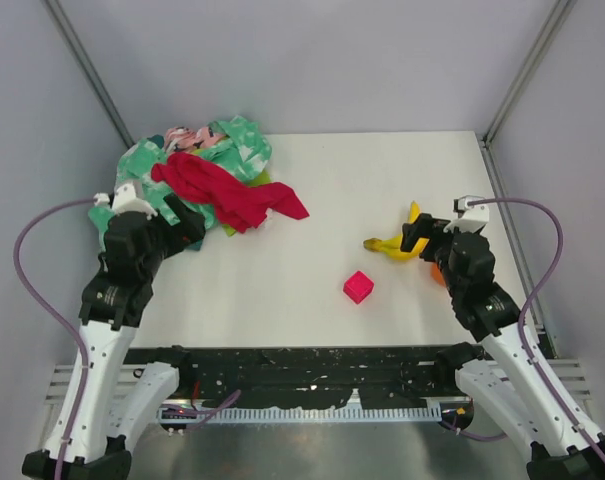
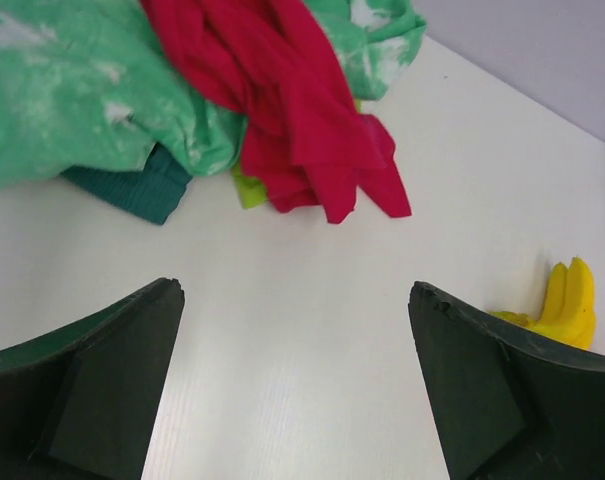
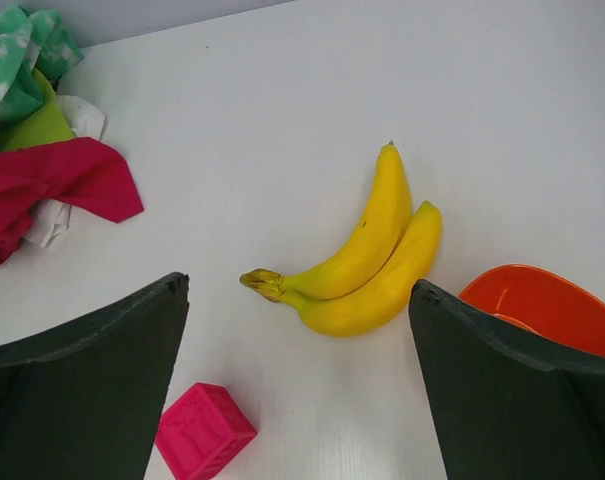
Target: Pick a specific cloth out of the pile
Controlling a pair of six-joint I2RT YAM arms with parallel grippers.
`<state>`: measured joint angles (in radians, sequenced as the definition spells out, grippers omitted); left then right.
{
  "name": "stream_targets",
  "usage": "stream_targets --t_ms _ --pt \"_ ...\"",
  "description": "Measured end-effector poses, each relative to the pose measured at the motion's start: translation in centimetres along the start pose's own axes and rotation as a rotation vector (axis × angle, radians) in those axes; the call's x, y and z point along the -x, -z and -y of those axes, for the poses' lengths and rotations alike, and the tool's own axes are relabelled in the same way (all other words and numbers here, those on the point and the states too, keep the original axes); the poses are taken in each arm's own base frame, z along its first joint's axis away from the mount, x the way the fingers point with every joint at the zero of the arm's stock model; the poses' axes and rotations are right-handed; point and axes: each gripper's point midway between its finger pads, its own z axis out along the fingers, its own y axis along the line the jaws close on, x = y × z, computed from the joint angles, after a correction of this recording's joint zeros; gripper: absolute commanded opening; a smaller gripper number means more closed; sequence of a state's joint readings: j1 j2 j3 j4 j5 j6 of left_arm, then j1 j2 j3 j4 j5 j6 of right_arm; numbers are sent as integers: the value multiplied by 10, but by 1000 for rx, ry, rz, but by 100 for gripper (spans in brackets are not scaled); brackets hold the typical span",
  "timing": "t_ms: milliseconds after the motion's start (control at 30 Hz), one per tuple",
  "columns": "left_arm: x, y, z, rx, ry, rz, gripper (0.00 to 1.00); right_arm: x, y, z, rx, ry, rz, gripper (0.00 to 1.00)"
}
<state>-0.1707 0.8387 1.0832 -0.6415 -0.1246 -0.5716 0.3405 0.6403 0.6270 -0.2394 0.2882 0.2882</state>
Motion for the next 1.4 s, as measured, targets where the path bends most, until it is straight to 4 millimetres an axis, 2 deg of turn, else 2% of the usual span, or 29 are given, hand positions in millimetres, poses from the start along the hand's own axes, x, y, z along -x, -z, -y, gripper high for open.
stream_targets --t_ms 67,167,267,400,533,600,733,800,867,933,1033,1067,1100,1133,1267,1400 --pt "-24 8 -20 29 20 5 100 3 2 -3 22 -6 15 95" --pt "-52 7 -39 78 19 -42 100 2 2 -10 65 -12 26 95" --pt "-56 4 -42 91 14 -50 99 -4 0 -15 97 -15 25 95" --pt "-57 -14 -39 107 3 -79 100 -12 -2 -20 134 -18 22 95" --pt "-45 -56 -28 142 -30 -133 100 -9 -3 -25 158 -21 34 95" --pt "-38 -84 -25 185 -54 -169 100 -8 -4 -26 163 -21 40 95" --pt "-19 -164 -8 225 -134 -227 100 -11 -10 -27 161 -12 28 95" --pt "-23 -201 -5 237 -171 -267 100 -16 -13 -26 154 -6 10 95" --pt "-35 -233 -8 262 -201 -327 100 -23 -18 -24 142 8 -14 95" --pt "-50 -260 -14 295 -224 -391 100 -26 -21 -23 132 20 -25 95" --pt "-73 -288 -25 352 -249 -482 99 -29 -25 -21 122 28 -34 95" --pt "-79 -295 -28 370 -259 -513 82 -30 -27 -21 119 28 -38 95" --pt "-84 -300 -31 390 -270 -540 48 -31 -28 -21 117 30 -40 95" --pt "-84 -304 -32 407 -278 -556 0 -32 -29 -21 116 30 -46 95" --pt "-76 -312 -31 433 -312 -580 0 -37 -32 -21 111 36 -65 95" --pt "-68 -300 -31 429 -333 -580 0 -41 -35 -23 118 38 -82 95"
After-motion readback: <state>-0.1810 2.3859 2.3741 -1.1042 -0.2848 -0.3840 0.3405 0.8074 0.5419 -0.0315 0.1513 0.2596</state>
